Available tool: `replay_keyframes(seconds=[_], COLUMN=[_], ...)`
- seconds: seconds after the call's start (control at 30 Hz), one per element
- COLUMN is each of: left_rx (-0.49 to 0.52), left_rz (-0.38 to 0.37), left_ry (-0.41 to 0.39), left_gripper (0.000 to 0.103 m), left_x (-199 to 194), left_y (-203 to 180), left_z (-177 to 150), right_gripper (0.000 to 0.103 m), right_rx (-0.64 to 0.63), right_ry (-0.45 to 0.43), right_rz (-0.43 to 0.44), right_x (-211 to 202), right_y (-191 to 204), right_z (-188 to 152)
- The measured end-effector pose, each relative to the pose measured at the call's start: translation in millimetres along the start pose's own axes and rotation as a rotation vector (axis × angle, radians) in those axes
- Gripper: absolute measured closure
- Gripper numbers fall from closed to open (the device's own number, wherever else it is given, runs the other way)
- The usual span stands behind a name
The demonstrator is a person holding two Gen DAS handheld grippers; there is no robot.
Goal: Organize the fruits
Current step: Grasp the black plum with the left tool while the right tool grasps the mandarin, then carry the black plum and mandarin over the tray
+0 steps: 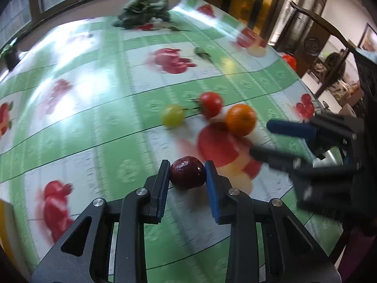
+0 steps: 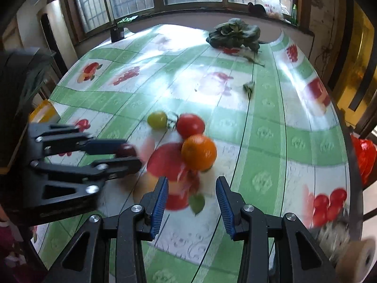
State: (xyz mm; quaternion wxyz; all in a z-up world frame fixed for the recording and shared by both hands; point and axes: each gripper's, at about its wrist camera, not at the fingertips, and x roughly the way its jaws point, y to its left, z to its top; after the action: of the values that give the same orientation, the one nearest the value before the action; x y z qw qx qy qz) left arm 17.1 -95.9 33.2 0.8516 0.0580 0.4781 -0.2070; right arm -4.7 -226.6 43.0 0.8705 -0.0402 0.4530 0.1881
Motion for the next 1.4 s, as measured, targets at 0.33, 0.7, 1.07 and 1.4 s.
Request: replay_keyframes(seconds=[0.33,0.7,1.07,1.4], left_rx=[-0.092,-0.189,-0.258,-0.357], left_rz=[0.048,0.100,0.186,0.311], left_ry=[-0.067,-0.115,-0.188,-0.233], left_gripper=[0.074,0.074,0.074,0.074], left_x=[-37.8,-73.2,-132.2,-183.0], left_y=[30.7,53.6,87.2,141.2], left_z=[-19.7,-46.7,-85.6,-132.2], right_gripper=[0.069,0.069,0.069,0.069], right_rx=[-0.007,-0.006,-0.121,-0.272], right_ry=[0.015,-0.040,-0.074,-0.079], right_rz=[0.007,0.112,0.219,0.299], right_x=[31.9,-5.5,-21.9,-24.1], right_y=[-3.1,35.5,115.9,200.8], right_z=[19.2,8.2,17.3,31.9])
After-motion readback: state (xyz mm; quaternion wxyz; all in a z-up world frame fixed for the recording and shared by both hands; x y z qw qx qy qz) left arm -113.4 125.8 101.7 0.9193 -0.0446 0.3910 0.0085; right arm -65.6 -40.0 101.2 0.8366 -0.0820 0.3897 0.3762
